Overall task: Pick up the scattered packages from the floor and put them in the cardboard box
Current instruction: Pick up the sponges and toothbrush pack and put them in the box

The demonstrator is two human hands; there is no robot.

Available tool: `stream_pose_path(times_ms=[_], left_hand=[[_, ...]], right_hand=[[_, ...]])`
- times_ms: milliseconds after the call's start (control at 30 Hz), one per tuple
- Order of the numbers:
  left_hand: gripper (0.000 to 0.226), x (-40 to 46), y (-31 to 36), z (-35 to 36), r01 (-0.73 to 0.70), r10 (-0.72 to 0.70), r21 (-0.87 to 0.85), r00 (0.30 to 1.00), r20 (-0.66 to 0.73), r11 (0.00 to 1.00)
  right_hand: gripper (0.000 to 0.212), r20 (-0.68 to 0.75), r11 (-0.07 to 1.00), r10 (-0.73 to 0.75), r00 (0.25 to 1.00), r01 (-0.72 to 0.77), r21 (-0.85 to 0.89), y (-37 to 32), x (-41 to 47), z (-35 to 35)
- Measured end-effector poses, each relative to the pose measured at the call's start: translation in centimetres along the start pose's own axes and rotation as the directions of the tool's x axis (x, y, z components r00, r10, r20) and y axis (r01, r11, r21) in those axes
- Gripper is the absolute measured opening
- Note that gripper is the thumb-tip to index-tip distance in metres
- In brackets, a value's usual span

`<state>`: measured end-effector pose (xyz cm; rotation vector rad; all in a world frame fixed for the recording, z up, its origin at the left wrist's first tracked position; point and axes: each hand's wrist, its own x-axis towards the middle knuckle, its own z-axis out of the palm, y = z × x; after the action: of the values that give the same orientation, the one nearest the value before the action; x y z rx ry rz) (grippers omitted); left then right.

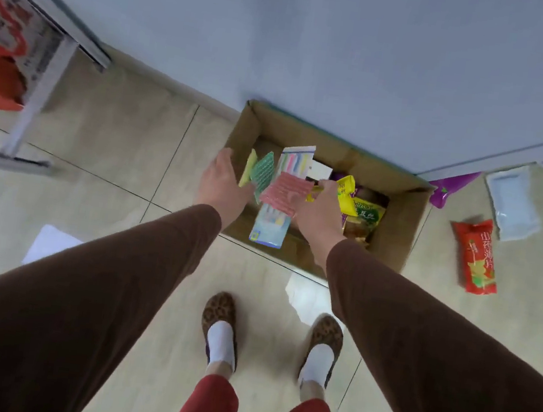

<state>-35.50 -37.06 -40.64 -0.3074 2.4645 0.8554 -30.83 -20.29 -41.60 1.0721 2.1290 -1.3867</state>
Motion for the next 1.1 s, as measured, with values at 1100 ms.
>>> stream_pose_path(times_ms=[1100], left_hand=[[0.055,-19.4,21.9,16.6,-0.686,0.479,0.376,0.715,0.509,0.623]], right_hand=[[0.052,-0.332,0.965,-0.013,0.943,-0.075,-0.251,19.8,-14.8,-30.5]])
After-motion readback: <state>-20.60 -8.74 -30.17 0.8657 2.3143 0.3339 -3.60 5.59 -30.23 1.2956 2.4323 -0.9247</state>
